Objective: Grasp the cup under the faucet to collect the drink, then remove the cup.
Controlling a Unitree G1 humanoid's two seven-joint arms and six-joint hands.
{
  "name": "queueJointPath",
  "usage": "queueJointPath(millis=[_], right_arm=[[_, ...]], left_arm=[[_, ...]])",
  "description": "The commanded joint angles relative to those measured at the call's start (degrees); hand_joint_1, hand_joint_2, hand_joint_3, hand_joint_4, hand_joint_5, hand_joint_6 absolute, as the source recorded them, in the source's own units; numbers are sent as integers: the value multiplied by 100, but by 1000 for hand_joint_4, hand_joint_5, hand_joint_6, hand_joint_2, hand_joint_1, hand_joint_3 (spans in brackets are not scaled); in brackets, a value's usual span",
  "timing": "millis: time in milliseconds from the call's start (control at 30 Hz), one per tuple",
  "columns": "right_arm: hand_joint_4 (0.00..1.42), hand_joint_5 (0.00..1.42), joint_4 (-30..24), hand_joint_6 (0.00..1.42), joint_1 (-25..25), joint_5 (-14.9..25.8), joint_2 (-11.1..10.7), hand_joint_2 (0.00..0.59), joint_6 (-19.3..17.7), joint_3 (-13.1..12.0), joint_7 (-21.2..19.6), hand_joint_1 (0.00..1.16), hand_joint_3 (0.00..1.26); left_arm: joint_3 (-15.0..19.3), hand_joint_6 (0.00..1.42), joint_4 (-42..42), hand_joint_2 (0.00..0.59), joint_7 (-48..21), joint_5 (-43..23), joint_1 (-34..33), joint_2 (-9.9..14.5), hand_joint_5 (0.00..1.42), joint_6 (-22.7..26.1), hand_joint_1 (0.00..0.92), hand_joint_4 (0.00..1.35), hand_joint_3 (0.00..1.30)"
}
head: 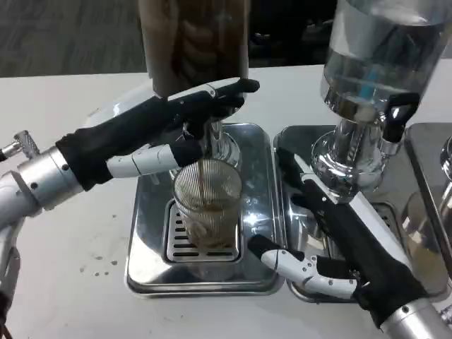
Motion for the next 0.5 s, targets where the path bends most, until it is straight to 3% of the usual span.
queueJointPath(millis=[33,500], right_arm=[[14,23,113,81,-139,86,59,233,64,57,10,659,7],[12,6,540,68,-550,166,212,239,92,265,52,657,5]], left_arm=[[-139,0,3,39,-64,225,122,70,93,-17,0,36,115],[-160,0,8,41,-15,219,151,86,93,11,0,36,115]])
